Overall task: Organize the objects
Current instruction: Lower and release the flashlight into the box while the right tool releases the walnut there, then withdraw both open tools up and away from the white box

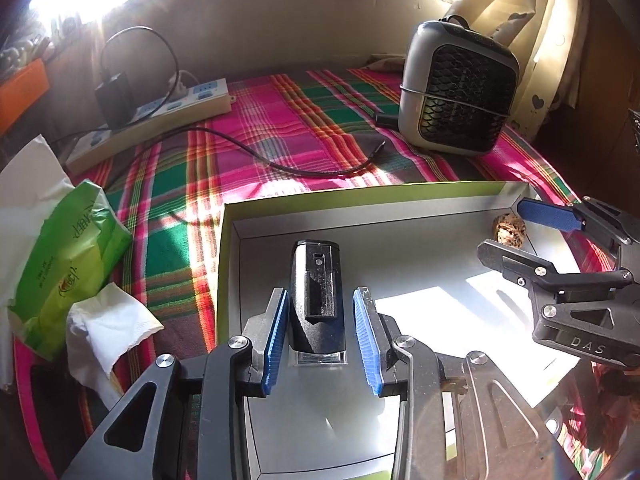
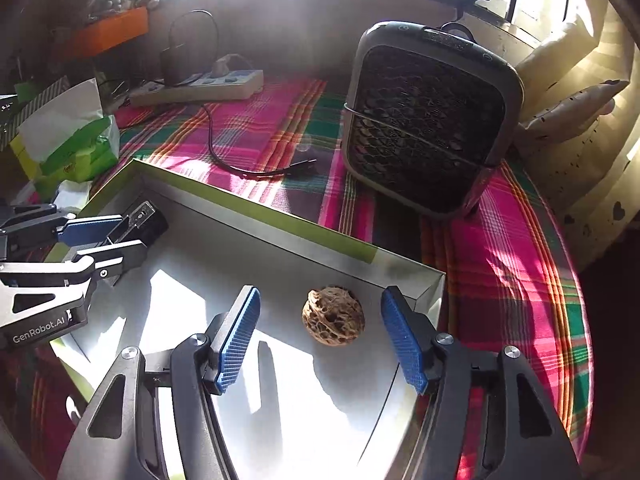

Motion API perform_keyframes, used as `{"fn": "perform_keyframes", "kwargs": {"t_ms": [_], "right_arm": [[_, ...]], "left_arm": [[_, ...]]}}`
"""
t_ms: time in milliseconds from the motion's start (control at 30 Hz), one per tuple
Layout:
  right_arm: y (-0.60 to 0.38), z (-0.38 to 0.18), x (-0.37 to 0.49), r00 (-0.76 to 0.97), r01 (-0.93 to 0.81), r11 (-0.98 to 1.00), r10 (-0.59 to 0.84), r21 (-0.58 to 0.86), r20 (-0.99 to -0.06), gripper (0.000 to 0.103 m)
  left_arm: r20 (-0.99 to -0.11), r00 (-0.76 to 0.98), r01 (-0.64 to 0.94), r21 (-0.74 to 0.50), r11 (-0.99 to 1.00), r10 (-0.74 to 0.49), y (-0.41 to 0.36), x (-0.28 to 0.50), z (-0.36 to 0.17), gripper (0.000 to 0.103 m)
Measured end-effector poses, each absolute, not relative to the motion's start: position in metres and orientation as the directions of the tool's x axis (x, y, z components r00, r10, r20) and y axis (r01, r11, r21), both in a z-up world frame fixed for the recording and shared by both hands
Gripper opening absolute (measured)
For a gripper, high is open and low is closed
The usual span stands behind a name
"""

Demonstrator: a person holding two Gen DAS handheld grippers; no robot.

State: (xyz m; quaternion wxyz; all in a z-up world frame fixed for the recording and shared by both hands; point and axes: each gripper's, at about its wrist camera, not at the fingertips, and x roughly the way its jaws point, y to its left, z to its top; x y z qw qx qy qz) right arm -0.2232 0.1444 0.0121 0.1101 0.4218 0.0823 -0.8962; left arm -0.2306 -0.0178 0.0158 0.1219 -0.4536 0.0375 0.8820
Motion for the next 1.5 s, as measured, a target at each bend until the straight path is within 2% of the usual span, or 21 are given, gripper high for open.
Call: {"fn": "perform_keyframes", "kwargs": {"t_ms": [200, 367, 967, 1500], "right_arm": [[0.155, 0.021, -0.197, -0.638, 0.272, -0.962, -0.177, -0.004, -0.749, 0.067], [0.158, 0.029, -0.178, -0.668, 0.278, -0.96, -0.177, -0.021, -0.723, 0.067], [0.181, 0.015, -0.174, -0.648, 0.214, -0.977, -0.123, -0.024, -0.752, 0.067], [0.183, 0.029, -0.144, -0.668, 0.22, -0.975, -0.178, 0.038, -0.722, 0.067]], "left_arm": [[-0.807, -0.558, -0.247, -0.059, -0.967, 0.192, -0.022, -0.217, 0.017, 0.032], [-0.808, -0.559, -0.24, -0.058, -0.969, 0.187, -0.023, -0.205, 0.017, 0.032], [-0.81, -0.55, -0.19, -0.114, -0.975, 0.202, -0.031, -0.171, 0.018, 0.034], [-0.781, -0.612, -0.131, -0.058, -0.99, 0.127, -0.033, -0.147, 0.032, 0.04]]}}
